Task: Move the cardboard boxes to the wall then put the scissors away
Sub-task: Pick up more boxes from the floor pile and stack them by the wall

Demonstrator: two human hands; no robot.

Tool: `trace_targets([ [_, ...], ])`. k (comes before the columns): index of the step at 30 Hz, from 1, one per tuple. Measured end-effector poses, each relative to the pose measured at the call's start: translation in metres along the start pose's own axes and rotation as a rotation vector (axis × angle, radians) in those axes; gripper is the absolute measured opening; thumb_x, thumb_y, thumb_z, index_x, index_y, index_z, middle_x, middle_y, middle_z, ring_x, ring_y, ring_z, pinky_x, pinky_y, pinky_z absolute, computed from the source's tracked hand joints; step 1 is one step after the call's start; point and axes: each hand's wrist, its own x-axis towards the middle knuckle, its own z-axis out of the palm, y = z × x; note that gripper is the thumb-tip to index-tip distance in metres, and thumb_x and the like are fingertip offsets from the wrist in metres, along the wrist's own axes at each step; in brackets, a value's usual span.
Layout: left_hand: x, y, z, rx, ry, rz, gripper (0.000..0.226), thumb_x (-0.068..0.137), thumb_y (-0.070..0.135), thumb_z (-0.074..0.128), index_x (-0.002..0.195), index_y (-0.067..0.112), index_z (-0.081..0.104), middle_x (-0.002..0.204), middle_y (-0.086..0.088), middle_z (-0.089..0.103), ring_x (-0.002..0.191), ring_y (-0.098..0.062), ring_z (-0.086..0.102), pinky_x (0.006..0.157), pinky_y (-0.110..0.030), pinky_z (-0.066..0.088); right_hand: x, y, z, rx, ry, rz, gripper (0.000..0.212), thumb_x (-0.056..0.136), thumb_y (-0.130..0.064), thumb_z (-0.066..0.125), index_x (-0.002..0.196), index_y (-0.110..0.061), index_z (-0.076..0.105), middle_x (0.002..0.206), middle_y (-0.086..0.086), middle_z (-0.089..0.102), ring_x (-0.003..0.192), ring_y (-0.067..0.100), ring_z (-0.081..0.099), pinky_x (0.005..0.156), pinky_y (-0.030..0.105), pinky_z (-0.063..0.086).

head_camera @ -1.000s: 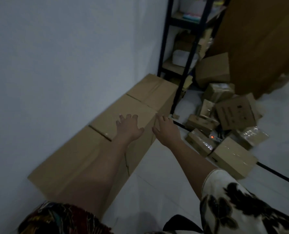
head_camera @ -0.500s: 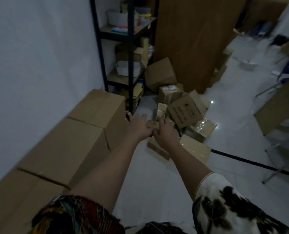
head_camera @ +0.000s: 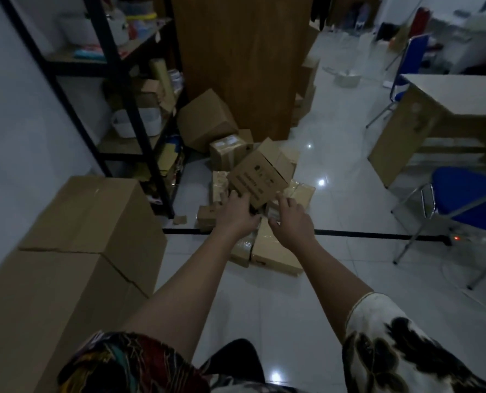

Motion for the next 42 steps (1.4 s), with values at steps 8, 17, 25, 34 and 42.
trace_targets([
  [8,0.077,0.058,0.035,0.029,-0.088,0.092,0.058,0.092,0.045,0.055,0.142,0.019,0.04,0.153,-0.016,0.028,0.146,-0.042,0.005,0.117,-0.055,0.011,0.054,0.055,-0.014,-0.027,-0.007,0.064,0.065,0.098,-0.036,0.048,0.153,-0.017,0.018,0.144,0.012,0.04,0.123,0.032,0.044,0.091,0.044,0.043],
  [17,0.183,0.12,0.038,0.045,-0.09,0.153,0.061,0.091,0.037,0.057,0.145,0.016,0.035,0.155,-0.016,0.026,0.147,-0.041,0.001,0.118,-0.053,0.006,0.143,0.129,-0.032,-0.036,-0.027,0.149,0.068,0.097,-0.035,0.05,0.154,-0.018,0.017,0.148,0.014,0.036,0.126,0.033,0.043,0.093,0.045,0.042],
  [25,0.259,0.162,0.063,0.094,-0.147,0.179,0.066,0.091,0.037,0.057,0.148,0.017,0.031,0.152,-0.017,0.029,0.146,-0.042,0.006,0.118,-0.054,0.009,0.201,0.183,-0.027,-0.031,-0.053,0.161,0.067,0.098,-0.036,0.05,0.154,-0.016,0.018,0.148,0.014,0.036,0.125,0.032,0.044,0.093,0.044,0.044],
  [34,0.36,0.25,0.125,0.106,-0.181,0.199,0.062,0.095,0.042,0.05,0.15,0.021,0.03,0.156,-0.01,0.027,0.146,-0.039,0.009,0.116,-0.053,0.013,0.294,0.299,-0.041,-0.07,-0.109,0.129,0.066,0.1,-0.038,0.045,0.155,-0.017,0.013,0.152,0.012,0.031,0.129,0.031,0.041,0.096,0.043,0.041],
  [42,0.46,0.322,0.153,0.131,-0.162,0.142,0.067,0.093,0.039,0.051,0.151,0.021,0.024,0.159,-0.01,0.02,0.146,-0.04,0.007,0.117,-0.053,0.013,0.392,0.416,-0.064,-0.152,-0.156,0.015,0.066,0.1,-0.042,0.042,0.155,-0.016,0.015,0.158,0.011,0.023,0.134,0.033,0.035,0.101,0.045,0.039],
])
